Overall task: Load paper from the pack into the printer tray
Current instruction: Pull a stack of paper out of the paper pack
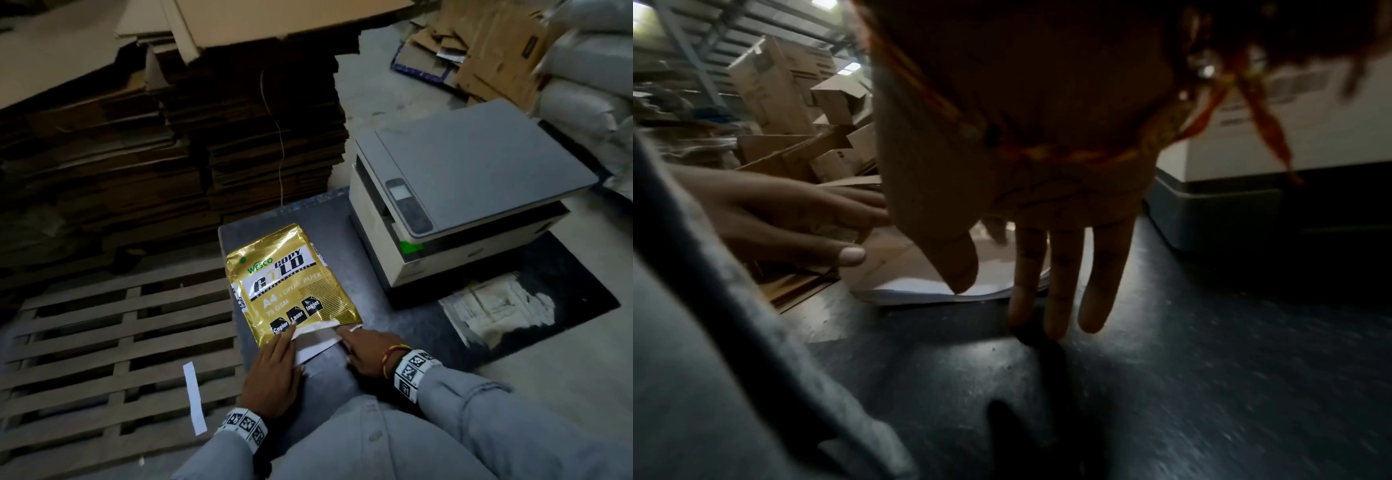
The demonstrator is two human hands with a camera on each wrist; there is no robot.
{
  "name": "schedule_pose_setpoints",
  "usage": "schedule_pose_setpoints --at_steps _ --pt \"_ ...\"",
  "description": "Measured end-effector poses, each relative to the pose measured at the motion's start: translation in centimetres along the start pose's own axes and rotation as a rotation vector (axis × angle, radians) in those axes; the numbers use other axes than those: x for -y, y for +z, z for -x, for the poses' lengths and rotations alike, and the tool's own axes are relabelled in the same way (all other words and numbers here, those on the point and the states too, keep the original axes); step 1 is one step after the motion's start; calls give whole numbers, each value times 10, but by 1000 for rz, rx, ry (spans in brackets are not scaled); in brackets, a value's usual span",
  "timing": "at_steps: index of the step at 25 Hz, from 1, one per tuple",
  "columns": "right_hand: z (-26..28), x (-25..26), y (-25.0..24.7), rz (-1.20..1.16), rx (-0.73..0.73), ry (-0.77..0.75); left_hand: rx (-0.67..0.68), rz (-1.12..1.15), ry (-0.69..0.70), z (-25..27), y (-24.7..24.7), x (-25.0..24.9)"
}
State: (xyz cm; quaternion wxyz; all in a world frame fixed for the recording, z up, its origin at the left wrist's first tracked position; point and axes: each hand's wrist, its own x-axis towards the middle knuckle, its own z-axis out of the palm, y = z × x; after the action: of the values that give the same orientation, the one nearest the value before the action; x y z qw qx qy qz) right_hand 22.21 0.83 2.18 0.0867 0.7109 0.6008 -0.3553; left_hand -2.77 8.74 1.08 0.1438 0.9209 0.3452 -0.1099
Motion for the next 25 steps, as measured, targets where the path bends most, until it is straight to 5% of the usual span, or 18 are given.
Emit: schedule_pose_setpoints --at_steps 8,16,22,25 --pt "-29 5 3 -87 -114 364 -45 33 82 6 -4 -9" --pt "-45 -11 1 -349 -191 448 106 32 26 -3 4 -10" --pt "-56 -18 -4 -962 -235 517 160 102 37 -6 12 -11" --pt "-62 -23 -7 -1046 -202 565 177 119 50 -6 18 -7"
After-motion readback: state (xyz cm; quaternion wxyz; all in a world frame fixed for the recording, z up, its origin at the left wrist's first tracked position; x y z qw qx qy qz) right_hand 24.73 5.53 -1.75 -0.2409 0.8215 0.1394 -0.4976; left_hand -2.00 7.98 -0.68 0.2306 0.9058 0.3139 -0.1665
